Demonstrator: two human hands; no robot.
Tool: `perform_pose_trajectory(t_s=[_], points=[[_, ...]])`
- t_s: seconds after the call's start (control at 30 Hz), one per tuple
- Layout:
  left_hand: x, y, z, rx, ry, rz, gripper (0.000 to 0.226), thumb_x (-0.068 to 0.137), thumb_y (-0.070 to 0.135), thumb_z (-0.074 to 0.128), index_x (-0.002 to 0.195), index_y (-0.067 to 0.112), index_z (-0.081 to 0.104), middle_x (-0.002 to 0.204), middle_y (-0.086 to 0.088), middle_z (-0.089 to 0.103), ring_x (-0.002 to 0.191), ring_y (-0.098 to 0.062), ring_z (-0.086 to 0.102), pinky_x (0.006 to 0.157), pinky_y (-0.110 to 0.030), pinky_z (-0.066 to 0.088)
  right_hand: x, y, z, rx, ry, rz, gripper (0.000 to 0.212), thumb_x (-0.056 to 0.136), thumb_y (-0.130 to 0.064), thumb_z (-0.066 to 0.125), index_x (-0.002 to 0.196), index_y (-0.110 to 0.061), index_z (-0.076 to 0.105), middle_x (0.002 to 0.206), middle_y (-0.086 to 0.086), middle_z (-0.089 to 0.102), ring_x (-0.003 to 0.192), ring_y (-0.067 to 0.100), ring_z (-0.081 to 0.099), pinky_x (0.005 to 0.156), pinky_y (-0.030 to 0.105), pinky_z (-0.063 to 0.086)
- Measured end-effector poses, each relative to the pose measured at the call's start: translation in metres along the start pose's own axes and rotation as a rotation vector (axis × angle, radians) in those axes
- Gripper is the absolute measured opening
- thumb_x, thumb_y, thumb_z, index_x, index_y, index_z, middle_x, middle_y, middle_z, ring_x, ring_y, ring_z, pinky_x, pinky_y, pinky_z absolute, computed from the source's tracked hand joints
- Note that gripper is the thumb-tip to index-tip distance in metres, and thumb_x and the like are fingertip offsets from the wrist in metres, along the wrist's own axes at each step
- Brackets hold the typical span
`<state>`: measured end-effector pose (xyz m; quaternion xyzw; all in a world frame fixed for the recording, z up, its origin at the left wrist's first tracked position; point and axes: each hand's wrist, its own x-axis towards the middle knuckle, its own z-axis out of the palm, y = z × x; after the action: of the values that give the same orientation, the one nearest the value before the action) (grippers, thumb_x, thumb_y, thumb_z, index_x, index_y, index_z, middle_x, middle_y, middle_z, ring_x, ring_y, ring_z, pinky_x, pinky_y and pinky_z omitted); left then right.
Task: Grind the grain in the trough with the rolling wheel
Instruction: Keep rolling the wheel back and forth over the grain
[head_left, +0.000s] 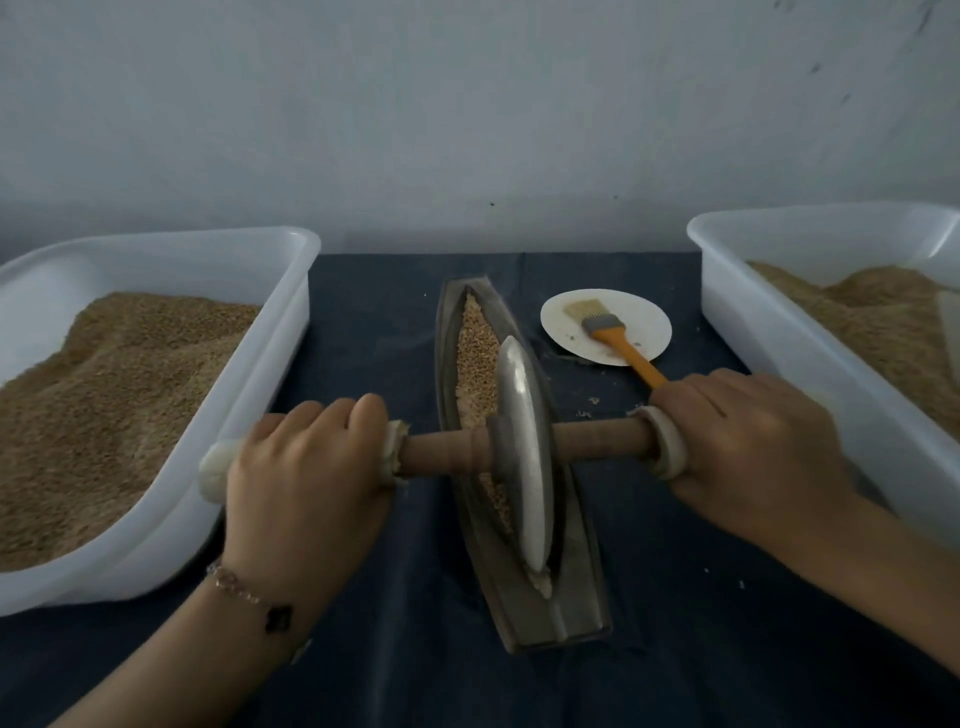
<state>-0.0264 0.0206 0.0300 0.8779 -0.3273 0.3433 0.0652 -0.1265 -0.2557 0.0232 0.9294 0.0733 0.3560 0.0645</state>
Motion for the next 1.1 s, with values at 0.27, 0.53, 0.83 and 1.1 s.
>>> perform_pose_trajectory(t_s=[0.27,0.53,0.83,1.1], points=[[0.041,-0.019,0.06,-0.02,-0.15,-0.14,0.03,0.075,0.009,0.065,0.058,0.013,0.042,0.05,-0.007,0.049,0.045,-0.02,0.041,0.051,-0.028,0.028,0.051,0.012,0.053,-0.067,0.005,0.085,0.011,0.066,-0.005,0.067,0.067,-0.004,0.056,0.059,0.012,0.055,0.05,0.031,0.051,0.048,0.034,0.038],[0.072,-0.024,0.077,0.125,-0.199,-0.205,0.019,0.085,0.015,0.054,0.073,0.017,0.04,0.074,-0.005,0.06,0.066,-0.023,0.051,0.061,-0.031,0.027,0.082,0.022,0.082,-0.083,-0.101,0.189,0.014,0.071,-0.01,0.07,0.074,-0.006,0.056,0.067,0.013,0.06,0.06,0.032,0.054,0.055,0.036,0.036],[0.024,-0.003,0.007,-0.013,-0.174,-0.037,0.035,0.057,0.006,0.079,0.056,0.013,0.045,0.045,-0.003,0.047,0.04,-0.022,0.043,0.05,-0.027,0.03,0.022,-0.001,0.028,0.002,-0.053,0.15,0.023,0.062,-0.007,0.078,0.063,-0.008,0.055,0.055,0.008,0.054,0.046,0.028,0.049,0.044,0.034,0.041],[-0.003,0.0,-0.024,-0.047,-0.227,-0.03,0.037,0.047,0.015,0.08,0.054,0.02,0.044,0.044,0.01,0.04,0.039,-0.011,0.032,0.05,-0.013,0.004,0.008,-0.004,-0.015,0.019,0.007,-0.012,0.011,0.064,-0.01,0.067,0.06,-0.011,0.057,0.052,0.004,0.05,0.045,0.023,0.045,0.041,0.032,0.038]])
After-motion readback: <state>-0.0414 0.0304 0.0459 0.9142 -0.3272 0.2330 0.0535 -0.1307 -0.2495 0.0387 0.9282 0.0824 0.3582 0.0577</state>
